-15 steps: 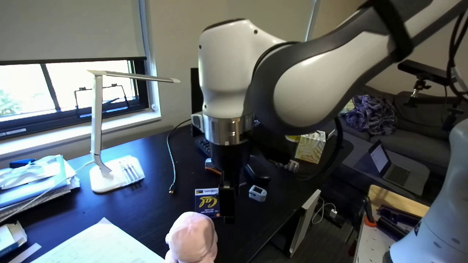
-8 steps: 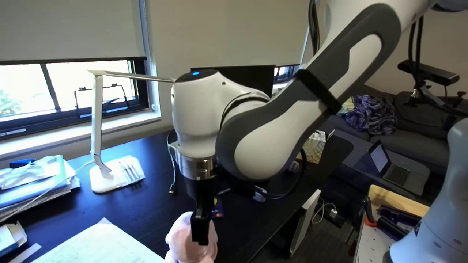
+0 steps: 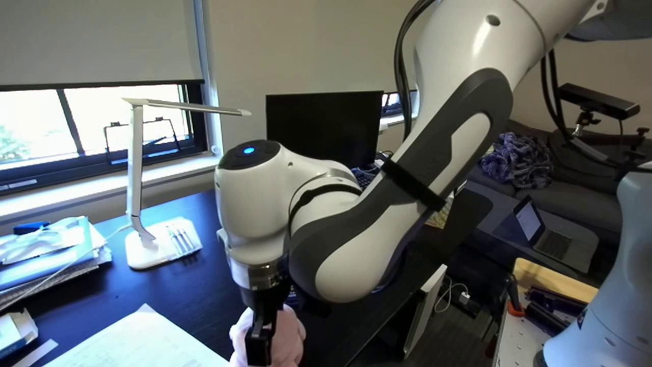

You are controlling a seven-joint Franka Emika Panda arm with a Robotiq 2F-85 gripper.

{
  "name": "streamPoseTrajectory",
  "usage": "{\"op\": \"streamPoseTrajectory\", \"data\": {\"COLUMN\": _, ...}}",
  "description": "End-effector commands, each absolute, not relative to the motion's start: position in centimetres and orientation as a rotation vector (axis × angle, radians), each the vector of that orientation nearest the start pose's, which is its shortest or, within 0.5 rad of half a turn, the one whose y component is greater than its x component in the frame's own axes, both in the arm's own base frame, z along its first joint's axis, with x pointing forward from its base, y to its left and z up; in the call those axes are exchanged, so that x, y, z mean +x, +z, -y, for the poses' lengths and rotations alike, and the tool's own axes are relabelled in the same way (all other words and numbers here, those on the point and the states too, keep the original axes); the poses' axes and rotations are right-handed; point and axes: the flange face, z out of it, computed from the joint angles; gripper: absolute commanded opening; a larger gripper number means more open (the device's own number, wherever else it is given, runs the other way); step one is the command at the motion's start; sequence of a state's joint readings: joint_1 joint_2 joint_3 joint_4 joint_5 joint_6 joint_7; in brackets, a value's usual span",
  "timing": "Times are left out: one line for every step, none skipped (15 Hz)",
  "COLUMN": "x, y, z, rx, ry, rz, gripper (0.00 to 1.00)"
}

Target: Pick the stuffed octopus and put it adjacent to the monitor

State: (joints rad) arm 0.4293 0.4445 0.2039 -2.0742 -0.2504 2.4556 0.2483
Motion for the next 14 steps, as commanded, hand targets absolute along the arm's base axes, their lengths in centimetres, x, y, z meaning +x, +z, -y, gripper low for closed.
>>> {"op": "streamPoseTrajectory", "data": {"x": 47.6, "y": 19.8, "z": -35.2, "rx": -3.109, "ry": 0.002, "rz": 0.886, "gripper": 0.74}}
{"op": "streamPoseTrajectory", "data": {"x": 47.7, "y": 19.5, "z": -34.8, "rx": -3.117, "ry": 0.008, "rz": 0.883, "gripper": 0.68}}
{"op": "streamPoseTrajectory", "data": {"x": 47.8, "y": 19.1, "z": -34.4, "rx": -3.124, "ry": 0.017, "rz": 0.880, "gripper": 0.60}}
{"op": "streamPoseTrajectory", "data": {"x": 47.9, "y": 18.8, "z": -33.9, "rx": -3.133, "ry": 0.021, "rz": 0.869, "gripper": 0.54}}
{"op": "streamPoseTrajectory", "data": {"x": 48.0, "y": 18.5, "z": -33.4, "rx": -3.141, "ry": 0.028, "rz": 0.858, "gripper": 0.47}}
{"op": "streamPoseTrajectory", "data": {"x": 48.2, "y": 18.3, "z": -32.9, "rx": -3.145, "ry": 0.033, "rz": 0.842, "gripper": 0.41}}
{"op": "streamPoseTrajectory", "data": {"x": 48.3, "y": 18.2, "z": -32.5, "rx": -3.148, "ry": 0.038, "rz": 0.831, "gripper": 0.34}}
{"op": "streamPoseTrajectory", "data": {"x": 48.3, "y": 18.3, "z": -32.1, "rx": -3.149, "ry": 0.040, "rz": 0.825, "gripper": 0.28}}
{"op": "streamPoseTrajectory", "data": {"x": 48.3, "y": 18.7, "z": -31.9, "rx": -3.151, "ry": 0.048, "rz": 0.818, "gripper": 0.21}}
{"op": "streamPoseTrajectory", "data": {"x": 48.3, "y": 19.4, "z": -31.7, "rx": -3.144, "ry": 0.044, "rz": 0.807, "gripper": 0.16}}
{"op": "streamPoseTrajectory", "data": {"x": 48.3, "y": 20.4, "z": -31.5, "rx": -3.146, "ry": 0.037, "rz": 0.797, "gripper": 0.09}}
{"op": "streamPoseTrajectory", "data": {"x": 48.2, "y": 21.8, "z": -31.1, "rx": -3.147, "ry": 0.031, "rz": 0.794, "gripper": 0.03}}
{"op": "streamPoseTrajectory", "data": {"x": 48.1, "y": 23.0, "z": -30.7, "rx": -3.147, "ry": 0.014, "rz": 0.784, "gripper": 0.00}}
{"op": "streamPoseTrajectory", "data": {"x": 48.0, "y": 24.8, "z": -29.9, "rx": -3.164, "ry": -0.016, "rz": 0.763, "gripper": 0.00}}
